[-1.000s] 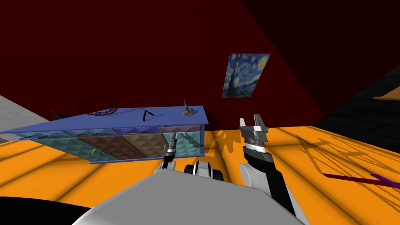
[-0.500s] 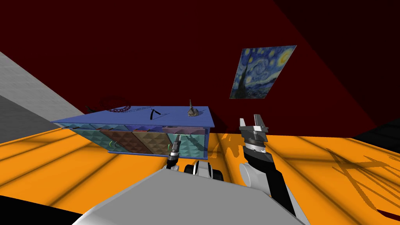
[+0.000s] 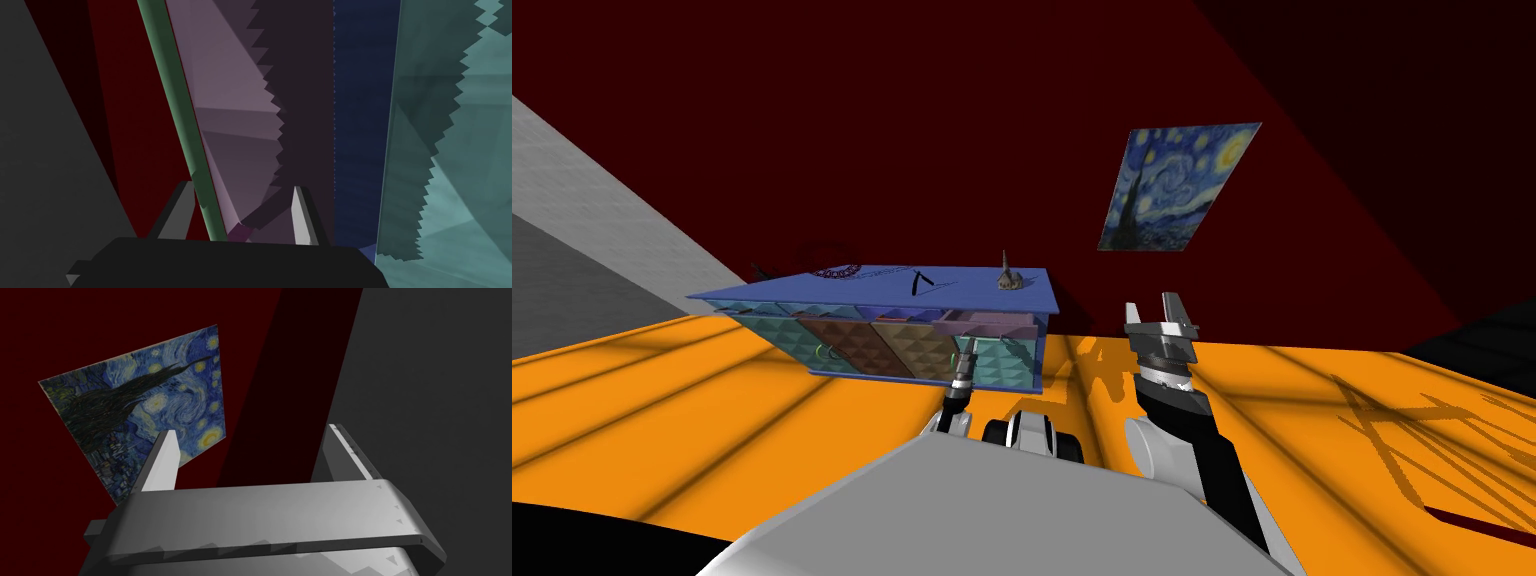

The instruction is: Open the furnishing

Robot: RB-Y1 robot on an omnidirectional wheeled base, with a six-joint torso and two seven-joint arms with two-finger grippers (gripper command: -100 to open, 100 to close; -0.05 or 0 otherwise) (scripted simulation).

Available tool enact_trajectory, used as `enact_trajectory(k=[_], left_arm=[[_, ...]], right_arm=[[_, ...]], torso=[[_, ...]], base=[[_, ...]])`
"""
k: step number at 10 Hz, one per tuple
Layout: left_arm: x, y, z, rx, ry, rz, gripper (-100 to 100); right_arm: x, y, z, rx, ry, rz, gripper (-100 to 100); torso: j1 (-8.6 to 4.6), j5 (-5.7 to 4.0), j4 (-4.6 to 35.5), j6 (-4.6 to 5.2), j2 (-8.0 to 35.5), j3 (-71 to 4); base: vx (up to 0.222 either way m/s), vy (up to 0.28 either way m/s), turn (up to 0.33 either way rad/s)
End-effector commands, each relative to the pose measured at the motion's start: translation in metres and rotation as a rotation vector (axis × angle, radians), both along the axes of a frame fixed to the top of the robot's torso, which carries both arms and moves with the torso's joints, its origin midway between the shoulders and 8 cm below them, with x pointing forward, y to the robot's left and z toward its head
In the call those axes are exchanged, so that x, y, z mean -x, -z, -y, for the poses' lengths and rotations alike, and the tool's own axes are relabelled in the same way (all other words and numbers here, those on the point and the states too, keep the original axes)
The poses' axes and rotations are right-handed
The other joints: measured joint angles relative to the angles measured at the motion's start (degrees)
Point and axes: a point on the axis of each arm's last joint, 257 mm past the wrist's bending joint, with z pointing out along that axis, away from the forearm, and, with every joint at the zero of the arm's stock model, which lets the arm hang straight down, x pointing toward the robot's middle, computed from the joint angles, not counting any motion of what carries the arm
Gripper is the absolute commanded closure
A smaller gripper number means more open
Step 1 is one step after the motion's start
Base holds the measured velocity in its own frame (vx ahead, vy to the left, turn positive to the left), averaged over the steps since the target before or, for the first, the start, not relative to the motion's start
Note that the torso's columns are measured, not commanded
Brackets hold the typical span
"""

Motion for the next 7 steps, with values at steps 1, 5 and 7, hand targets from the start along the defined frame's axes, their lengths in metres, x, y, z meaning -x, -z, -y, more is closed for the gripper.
enact_trajectory(k=[1, 5, 7], left_arm=[[-0.007, -0.003, 0.001, 0.000, 0.005, -0.003, 100], [-0.045, -0.025, -0.004, 0.006, 0.015, -0.015, -100], [-0.052, -0.030, -0.005, 0.007, 0.016, -0.015, -100]], right_arm=[[0.000, 0.000, 0.000, 0.000, 0.000, 0.000, 0], [0.000, 0.000, 0.000, 0.000, 0.000, 0.000, 0], [0.000, 0.000, 0.000, 0.000, 0.000, 0.000, 0]], torso=[[-0.13, -0.06, 0.08, 0.02, 0.13, 0.08], [0.06, 0.12, -0.16, 0.08, -0.17, -0.05], [-0.01, 0.00, 0.05, 0.06, 0.03, 0.05]], base=[[-0.091, -0.014, 0.007], [-0.077, -0.019, 0.025], [-0.054, -0.004, 0.007]])
